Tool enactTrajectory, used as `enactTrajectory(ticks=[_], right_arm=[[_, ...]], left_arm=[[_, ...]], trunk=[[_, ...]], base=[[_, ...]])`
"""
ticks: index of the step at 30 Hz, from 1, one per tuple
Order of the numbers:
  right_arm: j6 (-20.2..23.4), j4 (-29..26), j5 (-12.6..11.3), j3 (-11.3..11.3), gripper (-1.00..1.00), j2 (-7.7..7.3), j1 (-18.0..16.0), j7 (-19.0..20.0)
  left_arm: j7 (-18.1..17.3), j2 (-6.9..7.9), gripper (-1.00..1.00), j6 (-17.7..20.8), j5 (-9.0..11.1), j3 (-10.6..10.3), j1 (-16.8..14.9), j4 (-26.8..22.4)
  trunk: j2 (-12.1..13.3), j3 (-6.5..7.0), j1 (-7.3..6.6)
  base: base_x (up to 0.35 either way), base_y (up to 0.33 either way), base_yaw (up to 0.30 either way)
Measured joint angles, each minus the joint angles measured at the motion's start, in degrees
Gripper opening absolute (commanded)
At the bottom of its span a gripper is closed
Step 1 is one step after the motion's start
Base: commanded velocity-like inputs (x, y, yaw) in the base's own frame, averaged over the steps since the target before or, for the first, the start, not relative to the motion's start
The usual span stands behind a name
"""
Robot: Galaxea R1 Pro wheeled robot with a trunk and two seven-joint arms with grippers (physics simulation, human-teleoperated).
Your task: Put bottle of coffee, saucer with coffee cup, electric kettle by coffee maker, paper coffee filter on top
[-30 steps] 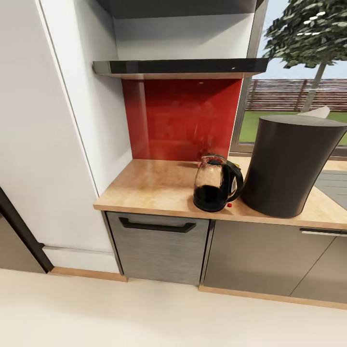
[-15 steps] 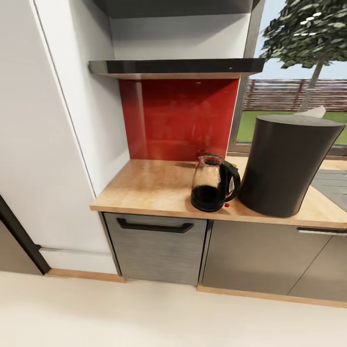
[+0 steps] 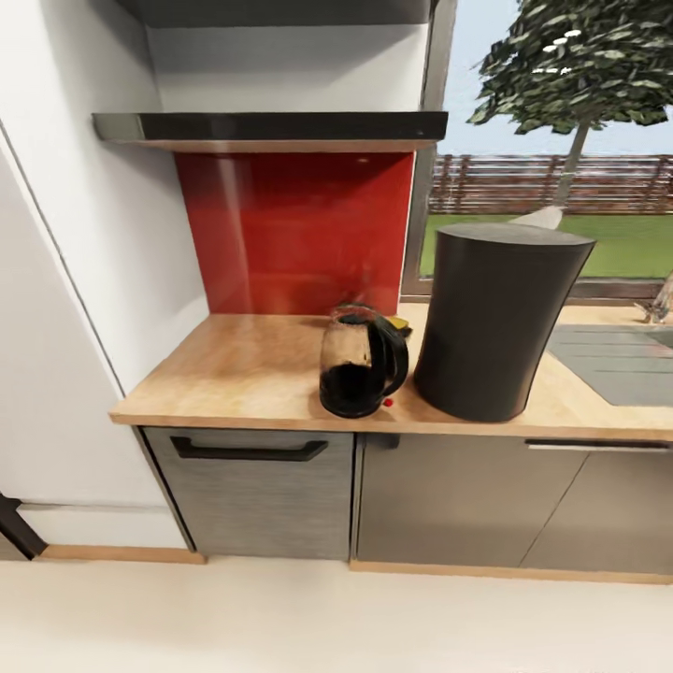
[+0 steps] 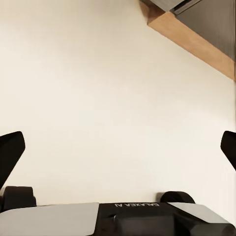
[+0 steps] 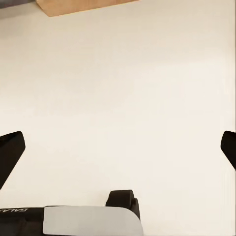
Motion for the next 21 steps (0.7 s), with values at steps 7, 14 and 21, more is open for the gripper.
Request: enactTrajectory(ticks=[7, 14, 21], right_arm=[[0.0, 0.0, 0.0, 0.0, 1.0, 0.0, 0.0, 0.0], [0.0, 0.0, 0.0, -0.1, 1.0, 0.0, 0.0, 0.0], [0.0, 0.0, 0.0, -0.3, 1.0, 0.0, 0.0, 0.0]], left_arm=[[0.0, -0.01, 1.0, 0.0, 0.0, 0.0, 0.0, 0.0], [0.0, 0.0, 1.0, 0.0, 0.0, 0.0, 0.0, 0.0], [0.1, 0.0, 1.0, 0.0, 0.0, 0.0, 0.0, 0.0]], trunk=[[0.0, 0.0, 0.0], [0.0, 0.0, 0.0], [0.0, 0.0, 0.0]], base=[[0.091, -0.294, -0.239], [0.084, -0.297, -0.137], [0.082, -0.298, -0.219]])
